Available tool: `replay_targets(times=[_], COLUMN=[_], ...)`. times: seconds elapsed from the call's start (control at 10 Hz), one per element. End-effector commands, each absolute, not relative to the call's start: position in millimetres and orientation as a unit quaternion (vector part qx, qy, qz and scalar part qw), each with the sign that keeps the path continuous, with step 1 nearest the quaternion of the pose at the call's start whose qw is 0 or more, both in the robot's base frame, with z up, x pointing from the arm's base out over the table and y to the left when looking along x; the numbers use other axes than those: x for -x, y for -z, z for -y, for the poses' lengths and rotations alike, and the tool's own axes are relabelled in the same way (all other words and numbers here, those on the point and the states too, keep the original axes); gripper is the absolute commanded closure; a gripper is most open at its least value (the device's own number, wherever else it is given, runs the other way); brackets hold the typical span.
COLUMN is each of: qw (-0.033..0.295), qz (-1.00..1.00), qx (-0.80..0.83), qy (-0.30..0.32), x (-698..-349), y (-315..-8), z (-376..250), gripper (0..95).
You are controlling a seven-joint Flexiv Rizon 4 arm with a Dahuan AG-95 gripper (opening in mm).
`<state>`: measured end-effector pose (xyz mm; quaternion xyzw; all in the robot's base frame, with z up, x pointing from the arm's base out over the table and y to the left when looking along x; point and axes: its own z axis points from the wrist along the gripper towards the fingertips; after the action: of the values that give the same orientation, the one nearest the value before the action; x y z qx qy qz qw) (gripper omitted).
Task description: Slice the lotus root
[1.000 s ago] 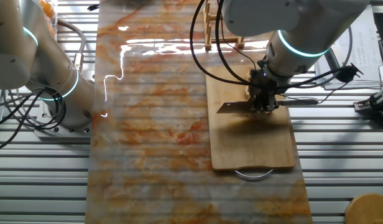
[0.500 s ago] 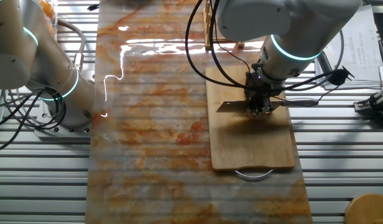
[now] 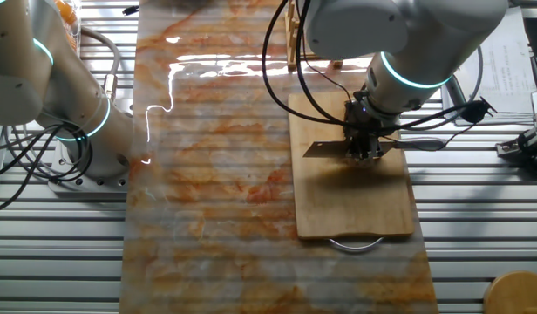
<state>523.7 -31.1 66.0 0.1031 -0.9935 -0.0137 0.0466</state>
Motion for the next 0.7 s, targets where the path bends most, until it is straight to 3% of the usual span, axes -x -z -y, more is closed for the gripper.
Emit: replay_targets(times=[0.1,0.7], qw=[0.047,0.046], qz=[0.993,0.993], qx=[-0.103,-0.103], qy=[0.018,0.025], x=[-523.7,-518.9], y=[-66.2,-62.7], z=[30.5,30.0], gripper=[76.0,76.0])
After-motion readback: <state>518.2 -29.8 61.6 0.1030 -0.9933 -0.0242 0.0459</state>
